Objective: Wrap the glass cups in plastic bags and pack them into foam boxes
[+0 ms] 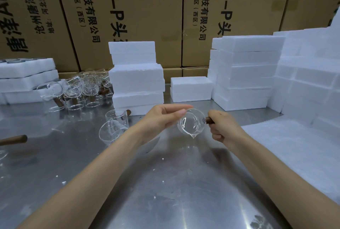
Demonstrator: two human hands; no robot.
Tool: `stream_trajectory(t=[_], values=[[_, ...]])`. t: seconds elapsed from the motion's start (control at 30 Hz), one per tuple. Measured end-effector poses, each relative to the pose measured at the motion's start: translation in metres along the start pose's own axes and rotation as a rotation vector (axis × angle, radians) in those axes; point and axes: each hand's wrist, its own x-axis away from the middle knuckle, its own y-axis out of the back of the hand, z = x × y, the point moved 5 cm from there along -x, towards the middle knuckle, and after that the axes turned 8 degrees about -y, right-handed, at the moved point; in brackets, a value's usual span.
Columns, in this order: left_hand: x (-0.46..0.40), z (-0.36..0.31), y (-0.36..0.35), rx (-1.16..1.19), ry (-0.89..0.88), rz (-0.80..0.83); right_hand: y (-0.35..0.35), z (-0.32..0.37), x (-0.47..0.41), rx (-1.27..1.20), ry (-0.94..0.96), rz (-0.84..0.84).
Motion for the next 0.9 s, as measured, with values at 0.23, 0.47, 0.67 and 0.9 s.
stream_trajectory(t=[0.23,0.47,0.67,0.9], values=[[-0.001,-0.005,-0.008,-0.071,-0.034,0.165,0.001,-0.004,0.0,-0.146,-0.108,0.059],[-0.004,-0.01,-0.013,-0.344,-0.119,0.092,-0.003,-0.007,0.0,-0.208,-0.136,0.09],[-0.003,-0.013,-0.021,-0.55,-0.181,-0.009,-0.005,-0.007,0.003,-0.183,-0.137,0.068],[0.001,-0.016,-0.033,-0.692,-0.217,-0.292,-0.009,-0.005,0.007,-0.087,-0.105,0.054]])
